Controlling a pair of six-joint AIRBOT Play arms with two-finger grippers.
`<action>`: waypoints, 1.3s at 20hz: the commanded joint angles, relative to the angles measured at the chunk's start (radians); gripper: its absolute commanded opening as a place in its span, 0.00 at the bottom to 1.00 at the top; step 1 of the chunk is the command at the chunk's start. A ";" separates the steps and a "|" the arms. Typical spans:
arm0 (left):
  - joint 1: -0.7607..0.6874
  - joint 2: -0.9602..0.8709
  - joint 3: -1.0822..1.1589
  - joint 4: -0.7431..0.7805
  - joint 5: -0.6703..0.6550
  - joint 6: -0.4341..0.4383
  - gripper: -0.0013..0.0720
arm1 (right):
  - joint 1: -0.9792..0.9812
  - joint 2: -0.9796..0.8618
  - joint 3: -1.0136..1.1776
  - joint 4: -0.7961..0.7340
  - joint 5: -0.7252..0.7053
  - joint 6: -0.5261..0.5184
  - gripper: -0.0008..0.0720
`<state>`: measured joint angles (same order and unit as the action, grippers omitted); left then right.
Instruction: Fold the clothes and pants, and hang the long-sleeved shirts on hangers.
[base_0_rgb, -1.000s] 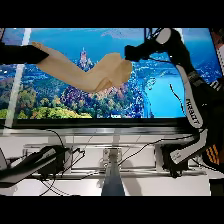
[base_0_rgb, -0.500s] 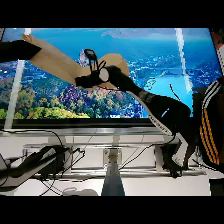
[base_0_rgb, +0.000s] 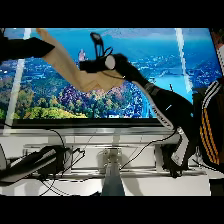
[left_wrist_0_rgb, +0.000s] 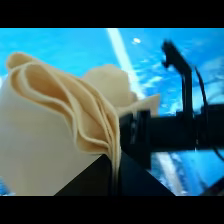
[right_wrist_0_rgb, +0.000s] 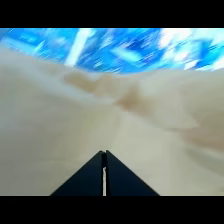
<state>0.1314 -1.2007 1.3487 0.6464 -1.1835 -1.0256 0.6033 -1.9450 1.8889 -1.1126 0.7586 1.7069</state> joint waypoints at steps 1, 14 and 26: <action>-0.201 -0.117 0.000 -0.111 0.147 0.001 0.03 | -0.169 0.069 0.045 -0.101 0.172 -0.026 0.02; -0.534 -0.364 0.000 -0.103 0.587 0.047 0.99 | -0.624 0.190 -0.084 -0.120 0.457 -0.321 0.02; -0.377 -0.255 0.000 0.012 0.405 0.048 0.98 | -0.447 -0.038 -0.298 0.440 0.298 -0.301 0.96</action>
<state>-0.2558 -1.4616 1.3483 0.6201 -0.7593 -0.9791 0.0769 -1.9377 1.6020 -0.7818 1.1412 1.3888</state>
